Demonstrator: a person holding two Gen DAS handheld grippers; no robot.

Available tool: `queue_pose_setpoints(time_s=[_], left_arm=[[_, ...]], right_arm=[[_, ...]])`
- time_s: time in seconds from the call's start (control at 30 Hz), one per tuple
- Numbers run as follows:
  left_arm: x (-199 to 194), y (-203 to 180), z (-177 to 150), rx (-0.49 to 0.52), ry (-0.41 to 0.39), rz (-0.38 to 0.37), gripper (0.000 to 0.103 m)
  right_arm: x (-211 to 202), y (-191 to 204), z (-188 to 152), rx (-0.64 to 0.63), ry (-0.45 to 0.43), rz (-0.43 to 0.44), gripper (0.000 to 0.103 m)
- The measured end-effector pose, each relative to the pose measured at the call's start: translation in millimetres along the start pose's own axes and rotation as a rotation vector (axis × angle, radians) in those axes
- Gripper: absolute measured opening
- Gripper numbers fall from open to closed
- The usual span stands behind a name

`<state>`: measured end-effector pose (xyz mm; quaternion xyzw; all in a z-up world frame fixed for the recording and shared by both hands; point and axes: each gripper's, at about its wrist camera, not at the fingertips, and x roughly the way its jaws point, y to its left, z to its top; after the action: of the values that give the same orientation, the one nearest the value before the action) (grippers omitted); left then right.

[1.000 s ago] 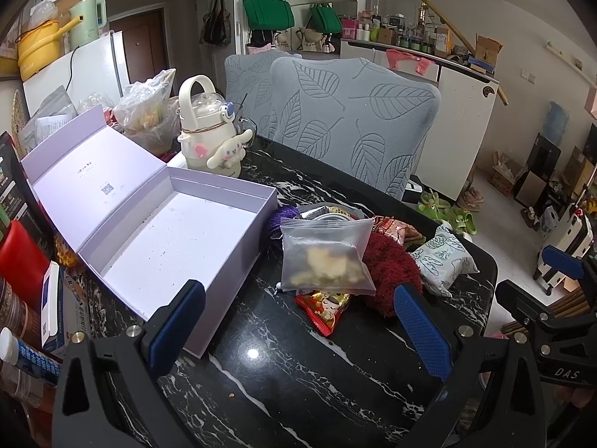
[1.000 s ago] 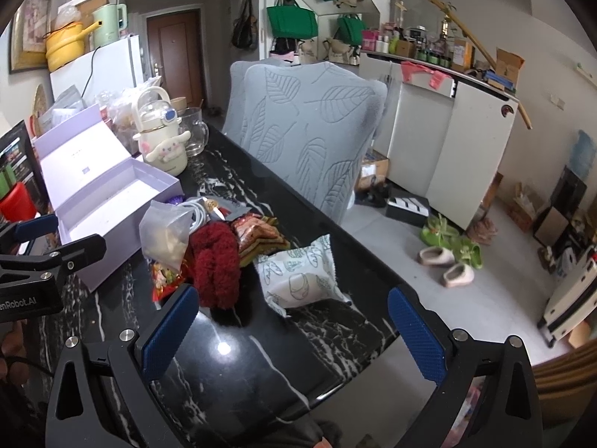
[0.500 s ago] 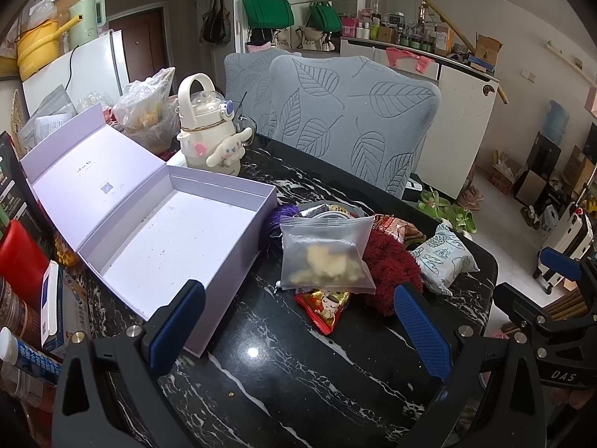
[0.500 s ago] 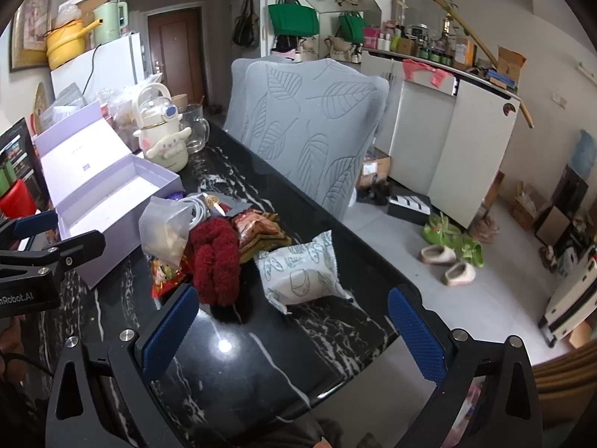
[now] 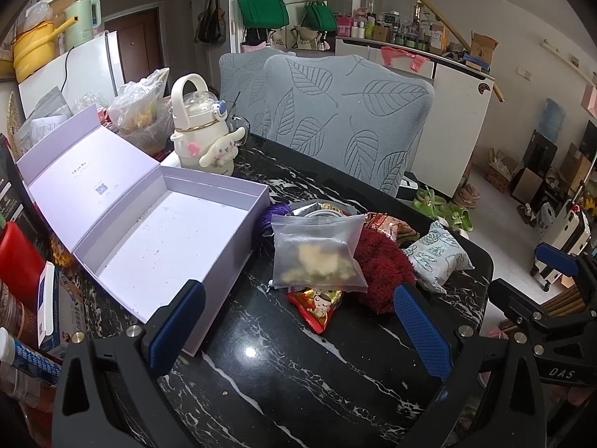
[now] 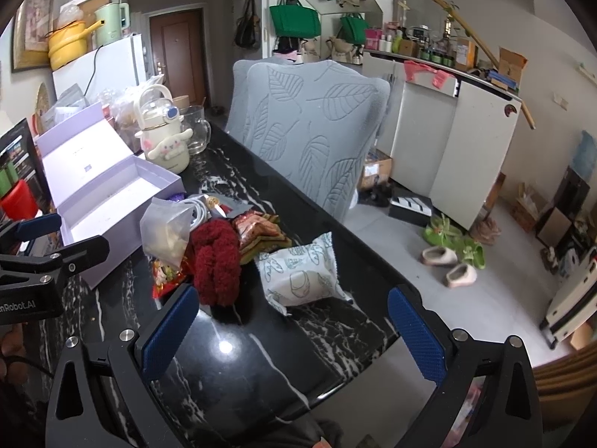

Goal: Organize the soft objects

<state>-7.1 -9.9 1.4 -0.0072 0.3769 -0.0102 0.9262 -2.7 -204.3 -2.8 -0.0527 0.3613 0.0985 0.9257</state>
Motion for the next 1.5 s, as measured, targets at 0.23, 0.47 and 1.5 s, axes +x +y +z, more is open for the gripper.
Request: queue_pose_setpoints(time_s=[0.23,0.47,1.5], left_arm=[[-7.5,-2.1,4.3,-0.001,-0.043,0.006,0.103],[-6.7,-0.2,6.4,-0.034,-0.068,-0.022,0.103],[105.8,2.4,12.5,-0.057,0.088,-0.156,0.103]], right_arm=[[5.7,-1.5,8.4,-0.020,-0.010,0.021,0.103],[17.2,-3.4,13.6,-0.046,-0.018,0.053,0.103],[108.9,-25.4,8.0,-0.020,0.099,0.215,0.103]])
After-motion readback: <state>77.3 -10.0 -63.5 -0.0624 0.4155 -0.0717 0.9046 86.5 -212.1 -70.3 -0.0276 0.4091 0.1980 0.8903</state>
